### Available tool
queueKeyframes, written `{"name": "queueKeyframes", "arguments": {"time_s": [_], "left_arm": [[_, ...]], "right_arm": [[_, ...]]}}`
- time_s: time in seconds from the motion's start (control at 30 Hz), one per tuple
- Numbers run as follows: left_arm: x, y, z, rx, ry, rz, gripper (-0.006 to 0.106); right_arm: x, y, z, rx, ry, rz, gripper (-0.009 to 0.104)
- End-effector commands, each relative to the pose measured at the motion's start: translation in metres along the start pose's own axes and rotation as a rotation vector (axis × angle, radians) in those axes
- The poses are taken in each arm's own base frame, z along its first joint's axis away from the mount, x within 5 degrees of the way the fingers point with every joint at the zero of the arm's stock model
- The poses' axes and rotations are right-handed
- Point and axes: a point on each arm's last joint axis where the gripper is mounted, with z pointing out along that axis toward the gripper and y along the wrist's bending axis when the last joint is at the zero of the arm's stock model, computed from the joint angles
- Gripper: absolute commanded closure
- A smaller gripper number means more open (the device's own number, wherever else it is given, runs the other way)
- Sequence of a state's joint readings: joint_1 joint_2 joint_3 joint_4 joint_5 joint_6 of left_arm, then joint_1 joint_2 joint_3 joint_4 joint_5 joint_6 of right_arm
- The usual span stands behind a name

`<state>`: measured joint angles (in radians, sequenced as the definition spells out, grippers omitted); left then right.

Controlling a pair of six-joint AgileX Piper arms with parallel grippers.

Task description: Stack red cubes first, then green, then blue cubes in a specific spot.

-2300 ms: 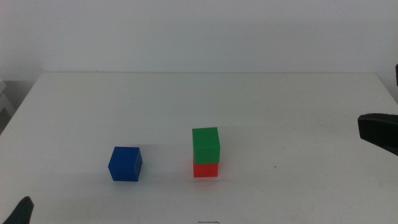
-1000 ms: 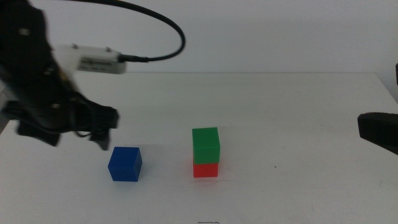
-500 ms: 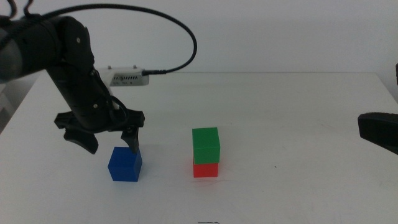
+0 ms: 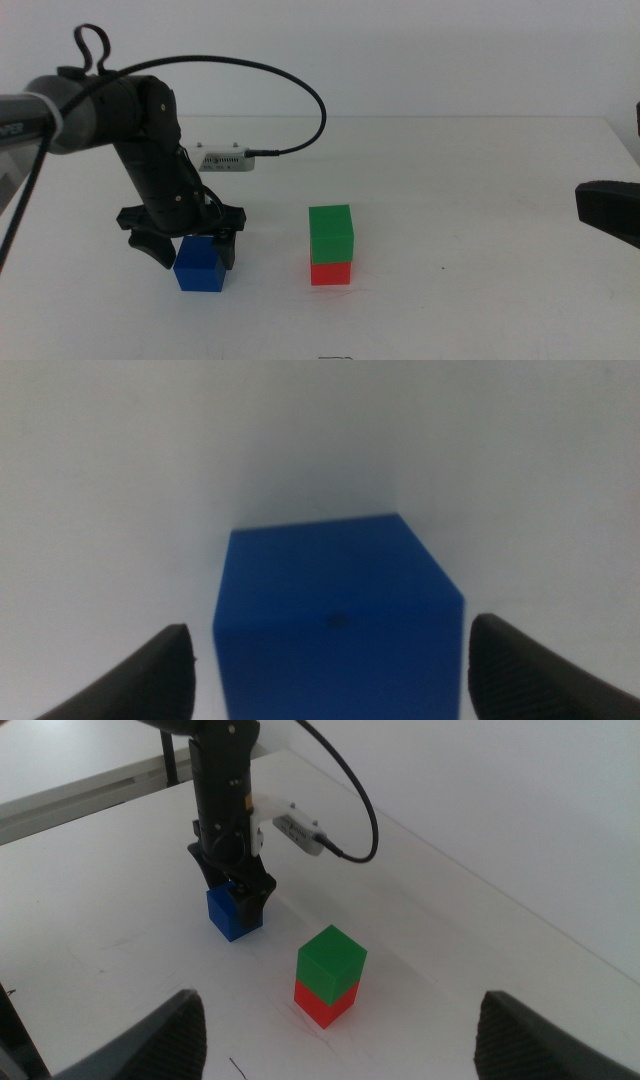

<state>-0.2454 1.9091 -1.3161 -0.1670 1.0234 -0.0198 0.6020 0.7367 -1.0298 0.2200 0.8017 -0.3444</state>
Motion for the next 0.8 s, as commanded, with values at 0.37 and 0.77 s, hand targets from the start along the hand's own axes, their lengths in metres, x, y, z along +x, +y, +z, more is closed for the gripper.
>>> {"name": "queueKeyframes", "arguments": {"time_s": [0.37,0.77], "left_arm": [[-0.008,-0.002,-0.01,-0.001,-0.072,0.01,0.055],[0.032,-0.045,-0.123,-0.032,-0.341,-0.153,0.102]], "right_arm": [[-0.013,-0.003,-0.006,0.033,-0.095,-0.003,0.001],[-0.013,-0.003,-0.006,0.033,-0.095,-0.003,0.001]]}}
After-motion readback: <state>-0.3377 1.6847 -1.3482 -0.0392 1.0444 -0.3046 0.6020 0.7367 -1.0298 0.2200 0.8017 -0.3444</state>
